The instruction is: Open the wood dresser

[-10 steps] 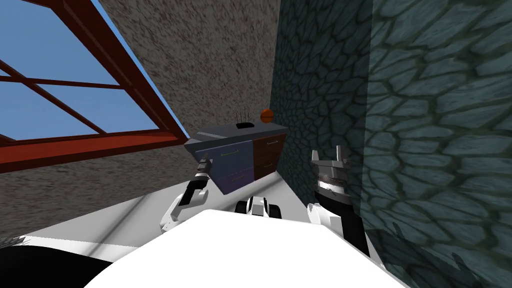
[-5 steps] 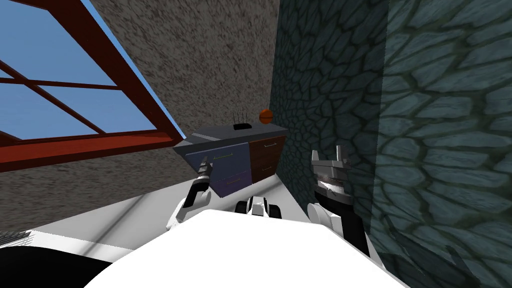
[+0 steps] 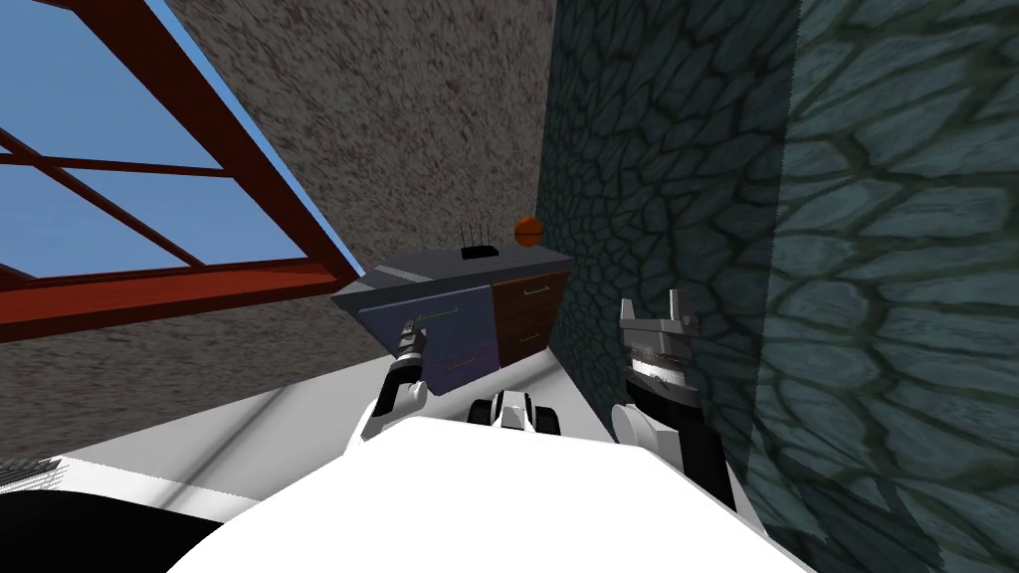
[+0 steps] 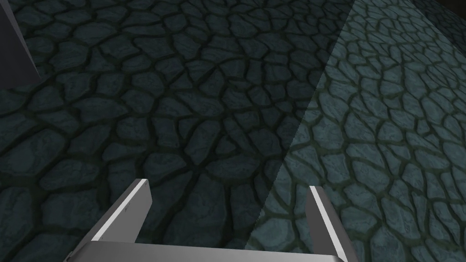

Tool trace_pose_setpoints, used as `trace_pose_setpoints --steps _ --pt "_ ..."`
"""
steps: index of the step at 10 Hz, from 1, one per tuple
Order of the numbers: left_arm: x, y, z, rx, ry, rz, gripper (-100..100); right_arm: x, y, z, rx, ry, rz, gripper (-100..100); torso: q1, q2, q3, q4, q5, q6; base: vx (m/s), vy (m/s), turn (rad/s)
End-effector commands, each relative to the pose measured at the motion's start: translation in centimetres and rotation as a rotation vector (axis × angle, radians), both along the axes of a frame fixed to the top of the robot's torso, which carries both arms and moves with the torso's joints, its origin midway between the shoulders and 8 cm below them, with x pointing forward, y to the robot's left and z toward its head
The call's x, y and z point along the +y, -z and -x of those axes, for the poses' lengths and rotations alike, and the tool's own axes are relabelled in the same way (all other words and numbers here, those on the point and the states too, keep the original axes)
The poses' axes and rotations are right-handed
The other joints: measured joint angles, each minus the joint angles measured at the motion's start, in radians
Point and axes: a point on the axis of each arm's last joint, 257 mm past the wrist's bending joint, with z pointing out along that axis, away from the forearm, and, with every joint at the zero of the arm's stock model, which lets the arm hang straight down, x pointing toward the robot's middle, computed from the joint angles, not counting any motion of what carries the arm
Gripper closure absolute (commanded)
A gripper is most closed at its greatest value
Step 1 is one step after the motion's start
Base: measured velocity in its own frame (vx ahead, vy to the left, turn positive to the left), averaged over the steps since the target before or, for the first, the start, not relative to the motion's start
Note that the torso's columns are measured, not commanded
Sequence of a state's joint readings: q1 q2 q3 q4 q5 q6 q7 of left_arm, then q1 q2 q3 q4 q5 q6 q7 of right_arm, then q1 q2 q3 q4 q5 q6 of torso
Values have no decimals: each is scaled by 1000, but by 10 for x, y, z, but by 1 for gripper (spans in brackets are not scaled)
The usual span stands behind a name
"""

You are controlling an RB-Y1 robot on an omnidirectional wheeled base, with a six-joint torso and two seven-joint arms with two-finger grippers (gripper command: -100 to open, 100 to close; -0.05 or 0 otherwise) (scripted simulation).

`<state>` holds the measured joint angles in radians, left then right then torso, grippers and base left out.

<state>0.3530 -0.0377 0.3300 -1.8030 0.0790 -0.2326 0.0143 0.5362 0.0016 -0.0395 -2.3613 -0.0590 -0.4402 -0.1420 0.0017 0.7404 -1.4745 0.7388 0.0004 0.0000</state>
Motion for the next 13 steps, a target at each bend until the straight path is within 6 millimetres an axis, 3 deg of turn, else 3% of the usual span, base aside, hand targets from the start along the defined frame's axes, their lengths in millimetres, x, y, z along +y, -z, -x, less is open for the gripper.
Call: trace_pose_setpoints --steps 1,2,3,4,6,7,8,11,13 --pt "2 -4 1 -2 -2 -2 -100 0 0 0 0 0 0 0 1 -4 -3 -1 0 0 37 20 -9" --pt "3 -5 1 -1 -3 -2 100 0 0 0 0 0 0 0 -1 -4 -3 -1 0 0 0 0 0" --pt "-26 -4 -25 -29 73 26 100 0 0 0 0 0 0 0 -3 -2 -1 -1 -1 0 37 16 367" --pt "-42 -14 -41 -64 109 50 100 0 0 0 0 0 0 0 1 -8 -4 -5 4 2 39 -7 483" --pt "-73 -12 -52 -66 171 71 100 0 0 0 0 0 0 0 3 -6 -4 -2 0 -3 32 -6 401" --pt "-96 -13 -72 -87 232 89 100 0 0 0 0 0 0 0 4 -3 -2 -1 1 -3 59 0 443" --pt "-114 -26 -84 -121 273 111 100 0 0 0 0 0 0 0 4 -5 -3 -1 1 -2 61 -12 422" --pt "-158 -25 -91 -120 354 130 100 0 0 0 0 0 0 0 2 1 0 4 -2 -3 11 2 339" --pt "-205 -37 -113 -157 468 164 100 0 0 0 0 0 0 0 -1 2 1 6 -4 -3 52 -9 383"
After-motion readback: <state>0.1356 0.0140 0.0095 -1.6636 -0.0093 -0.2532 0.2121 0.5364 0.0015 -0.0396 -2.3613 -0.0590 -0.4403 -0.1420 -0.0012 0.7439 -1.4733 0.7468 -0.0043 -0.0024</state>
